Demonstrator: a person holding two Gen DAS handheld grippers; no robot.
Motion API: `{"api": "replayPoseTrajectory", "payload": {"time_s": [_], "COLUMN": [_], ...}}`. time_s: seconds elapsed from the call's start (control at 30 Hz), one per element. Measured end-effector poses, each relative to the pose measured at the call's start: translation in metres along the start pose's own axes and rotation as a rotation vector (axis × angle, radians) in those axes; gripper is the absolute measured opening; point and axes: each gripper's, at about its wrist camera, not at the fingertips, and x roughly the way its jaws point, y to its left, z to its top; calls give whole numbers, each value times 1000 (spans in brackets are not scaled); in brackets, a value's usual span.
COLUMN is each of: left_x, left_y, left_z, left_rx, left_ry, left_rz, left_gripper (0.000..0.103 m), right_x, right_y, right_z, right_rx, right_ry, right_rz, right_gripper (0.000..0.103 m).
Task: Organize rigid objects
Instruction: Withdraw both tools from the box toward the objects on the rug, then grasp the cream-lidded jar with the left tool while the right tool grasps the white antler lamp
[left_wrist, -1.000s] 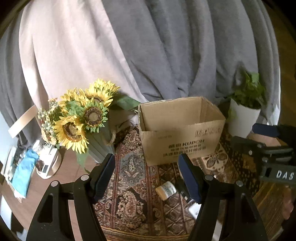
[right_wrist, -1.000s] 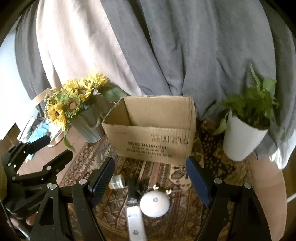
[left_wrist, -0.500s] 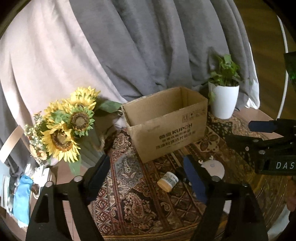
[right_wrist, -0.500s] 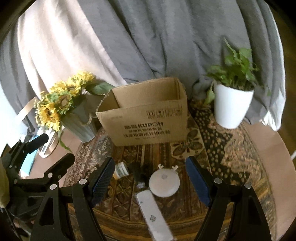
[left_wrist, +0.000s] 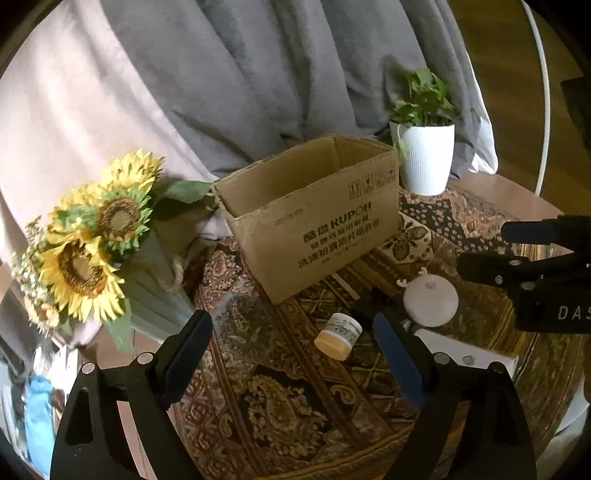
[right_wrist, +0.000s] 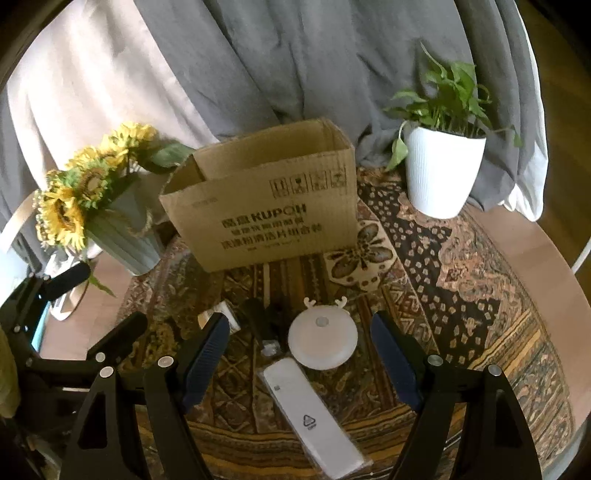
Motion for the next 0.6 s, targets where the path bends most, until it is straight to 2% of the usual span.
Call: {"api": "replayPoseTrajectory", "payload": {"time_s": [0.17, 0.6], "left_x": [16, 64], "left_y": [-1, -11], "left_z": [-5, -20], "left_rx": [50, 118], "left_ry": [1, 81], "left_rz": [-27, -104], "left_gripper": [90, 89], "right_x": [13, 60], "right_y": [1, -11], "right_z": [-6, -14], "right_rx": [13, 44], "right_ry": [36, 140], "right_rz": [-28, -58], "right_gripper": [80, 80]}}
